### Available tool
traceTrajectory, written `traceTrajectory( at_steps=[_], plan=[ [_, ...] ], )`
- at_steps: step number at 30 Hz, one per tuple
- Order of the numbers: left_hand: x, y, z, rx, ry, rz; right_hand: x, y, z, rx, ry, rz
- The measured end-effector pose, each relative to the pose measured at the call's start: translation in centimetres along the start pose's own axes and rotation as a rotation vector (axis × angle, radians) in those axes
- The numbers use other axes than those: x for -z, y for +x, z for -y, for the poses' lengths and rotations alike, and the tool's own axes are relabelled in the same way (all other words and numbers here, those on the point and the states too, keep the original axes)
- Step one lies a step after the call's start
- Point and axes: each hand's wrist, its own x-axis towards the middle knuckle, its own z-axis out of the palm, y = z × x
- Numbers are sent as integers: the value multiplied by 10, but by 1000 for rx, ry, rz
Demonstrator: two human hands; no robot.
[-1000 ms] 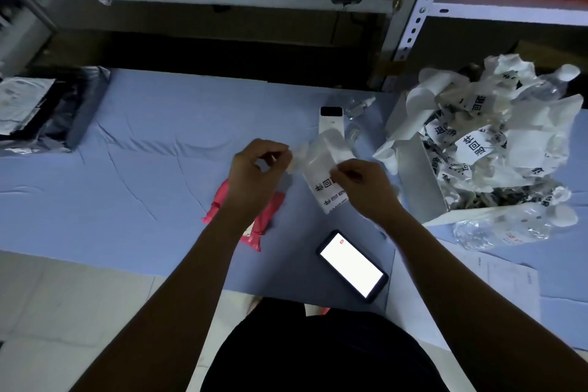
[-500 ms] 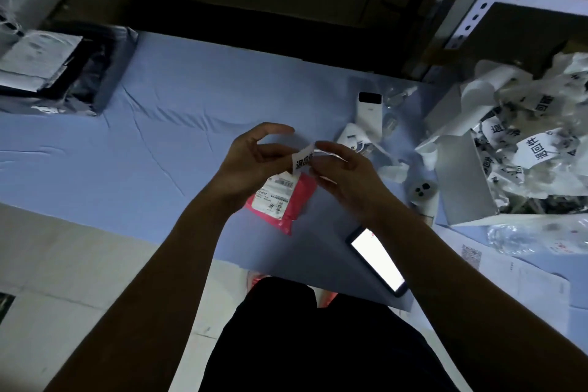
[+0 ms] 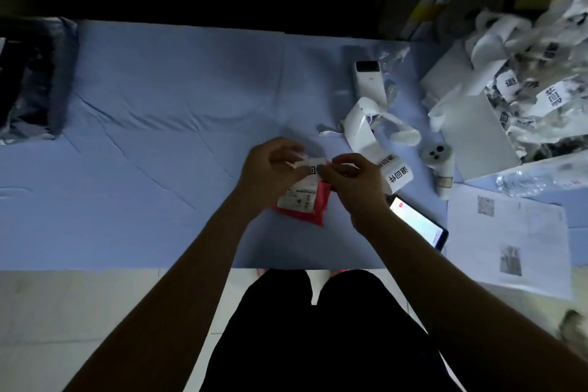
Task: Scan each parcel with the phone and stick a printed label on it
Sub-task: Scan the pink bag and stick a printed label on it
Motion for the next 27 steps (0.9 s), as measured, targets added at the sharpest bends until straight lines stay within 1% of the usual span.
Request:
traceTrajectory(
  at_steps=[2,4,6,9,11,13,15,16,18,20,21,22,23,24,25,27],
  plan=[
    [-7,5,12,-62,185,-38,-10,3,-14,54,-163,-107],
    [-10,11,21,-136,355,-54,-20,11,-25,132,-348,-174],
    [-13,16,27,-185,489,-58,-31,16,-31,203,-499,-207],
    [-17,22,35,-192,648,-22,-40,24,-38,251,-664,-207],
    [-21,22,39,-168,733,31,-43,27,-40,264,-765,-162],
    [-22,17,41,-164,766,20,-45,30,-43,270,-862,-118],
    [-20,14,43,-173,756,-48,-44,30,-46,266,-1009,-152],
    [-18,13,47,-185,789,-48,-42,30,-48,248,-1038,-193],
    [-9,11,57,-225,858,-32,-35,29,-53,154,-952,-253],
    [1,6,65,-220,781,-114,-26,27,-58,73,-796,-299],
    [5,3,68,-172,733,-174,-22,26,-61,53,-734,-300],
    [8,1,72,-94,671,-226,-18,25,-64,35,-680,-272],
    [10,-2,75,10,586,-241,-15,24,-66,15,-621,-214],
    [10,-5,76,110,484,-215,-13,22,-69,-12,-549,-148],
    [9,-9,77,177,391,-155,-10,20,-72,-40,-472,-85],
    [7,-21,79,178,336,-67,-5,16,-76,-60,-348,16]
  ],
)
